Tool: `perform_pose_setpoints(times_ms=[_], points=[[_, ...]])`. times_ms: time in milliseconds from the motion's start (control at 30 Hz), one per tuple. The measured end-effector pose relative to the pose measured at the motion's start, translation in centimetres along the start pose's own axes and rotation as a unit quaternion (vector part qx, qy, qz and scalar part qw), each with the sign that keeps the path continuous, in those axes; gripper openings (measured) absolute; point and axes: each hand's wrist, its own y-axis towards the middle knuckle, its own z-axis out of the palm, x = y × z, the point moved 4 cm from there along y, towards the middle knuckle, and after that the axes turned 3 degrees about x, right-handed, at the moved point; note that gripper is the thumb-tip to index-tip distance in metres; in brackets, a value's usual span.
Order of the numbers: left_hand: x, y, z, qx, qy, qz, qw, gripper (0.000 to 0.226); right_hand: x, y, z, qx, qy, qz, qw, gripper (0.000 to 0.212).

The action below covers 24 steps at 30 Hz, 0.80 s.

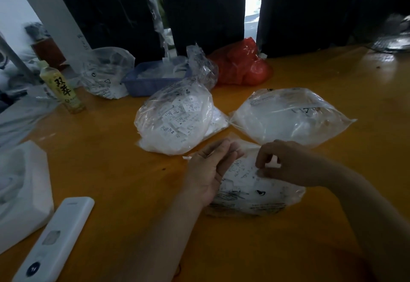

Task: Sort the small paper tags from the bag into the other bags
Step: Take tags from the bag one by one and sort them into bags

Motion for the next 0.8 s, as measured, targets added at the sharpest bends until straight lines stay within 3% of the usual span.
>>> perform_pose_setpoints(times_ms=[100, 200, 267, 600, 800], points=[[0.2, 0.1, 0.0, 0.006, 0.008, 0.004, 1.0, 0.015, 0.0, -0.3, -1.3, -0.089, 0.114, 0.006, 0.989, 0.01], [0.2, 0.0, 0.1, 0.019, 0.019, 0.004, 1.0, 0.016, 0.0, -0.4, -2.4, -0.215, 0.214, 0.015, 0.953, 0.011], [0.2, -0.1, 0.2, 0.026, 0.02, 0.004, 0.999, 0.017, 0.1, -0.5, -2.7, -0.259, 0.247, 0.008, 0.934, 0.014], [0.4, -0.3, 0.6, 0.05, 0.044, -0.001, 0.998, 0.025, 1.3, -0.6, -2.4, -0.294, 0.134, 0.017, 0.946, 0.013], [0.6, -0.4, 0.6, 0.05, 0.052, 0.001, 0.997, 0.03, 2.7, -0.6, -2.3, -0.298, 0.043, -0.022, 0.953, 0.015]])
